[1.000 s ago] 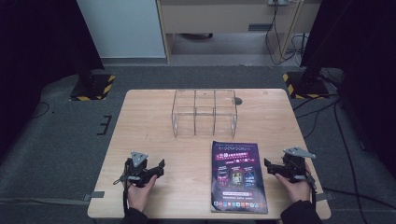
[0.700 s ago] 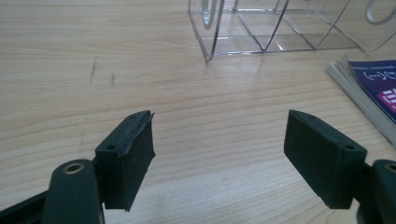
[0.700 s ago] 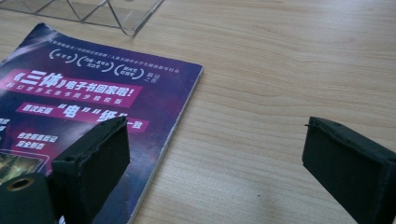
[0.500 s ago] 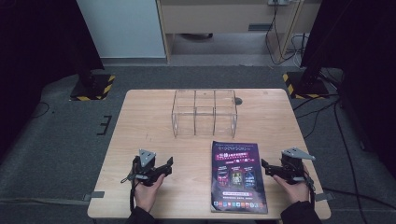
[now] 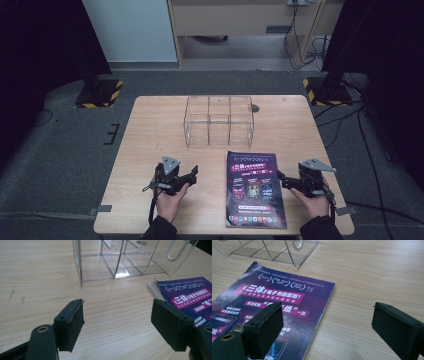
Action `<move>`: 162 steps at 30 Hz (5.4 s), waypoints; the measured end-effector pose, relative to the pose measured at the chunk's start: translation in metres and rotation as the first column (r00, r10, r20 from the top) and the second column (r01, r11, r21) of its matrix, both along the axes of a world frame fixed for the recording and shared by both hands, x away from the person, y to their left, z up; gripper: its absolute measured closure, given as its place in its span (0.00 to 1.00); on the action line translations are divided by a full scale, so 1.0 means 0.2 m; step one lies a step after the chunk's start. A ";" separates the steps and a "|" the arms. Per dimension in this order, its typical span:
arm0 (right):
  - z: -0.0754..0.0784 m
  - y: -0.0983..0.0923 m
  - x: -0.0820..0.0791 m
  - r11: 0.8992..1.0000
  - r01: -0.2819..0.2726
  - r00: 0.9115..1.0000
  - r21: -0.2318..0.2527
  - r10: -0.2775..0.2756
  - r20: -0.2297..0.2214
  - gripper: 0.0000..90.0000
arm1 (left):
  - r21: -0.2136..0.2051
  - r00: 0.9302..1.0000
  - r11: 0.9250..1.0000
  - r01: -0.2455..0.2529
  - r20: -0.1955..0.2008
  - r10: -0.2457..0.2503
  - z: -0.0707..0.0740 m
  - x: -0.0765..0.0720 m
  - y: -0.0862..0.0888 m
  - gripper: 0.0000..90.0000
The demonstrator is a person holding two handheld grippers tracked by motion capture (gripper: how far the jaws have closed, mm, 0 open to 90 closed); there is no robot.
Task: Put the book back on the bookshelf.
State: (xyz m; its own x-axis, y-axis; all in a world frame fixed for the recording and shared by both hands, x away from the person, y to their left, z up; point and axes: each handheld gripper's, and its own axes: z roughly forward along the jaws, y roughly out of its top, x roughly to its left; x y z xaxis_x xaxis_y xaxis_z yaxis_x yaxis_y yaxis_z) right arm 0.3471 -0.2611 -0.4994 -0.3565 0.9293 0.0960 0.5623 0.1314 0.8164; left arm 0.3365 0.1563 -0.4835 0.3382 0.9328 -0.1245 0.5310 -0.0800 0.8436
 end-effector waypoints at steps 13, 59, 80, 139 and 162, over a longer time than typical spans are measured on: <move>-0.02 0.04 0.00 1.000 -0.023 1.000 0.006 0.023 0.001 0.13 | -0.009 0.999 0.999 0.051 -0.006 -0.051 -0.02 0.03 -0.16 0.29; -0.13 0.13 0.00 0.995 -0.103 0.992 -0.002 0.102 -0.069 0.20 | -0.001 0.976 0.983 0.184 -0.119 -0.183 -0.20 0.05 -0.52 0.39; -0.17 0.15 0.00 0.991 -0.135 0.985 -0.009 0.134 -0.110 0.30 | -0.045 0.965 0.978 0.203 -0.158 -0.208 -0.25 0.07 -0.58 0.45; -0.19 0.17 -0.01 0.993 -0.120 0.988 0.009 0.120 -0.097 0.30 | -0.270 0.944 0.912 0.308 -0.033 -0.328 -0.20 0.02 -0.56 0.40; -0.19 0.17 -0.01 0.993 -0.121 0.988 0.008 0.121 -0.096 0.31 | -0.138 0.943 0.940 0.312 -0.075 -0.324 -0.19 0.03 -0.62 0.30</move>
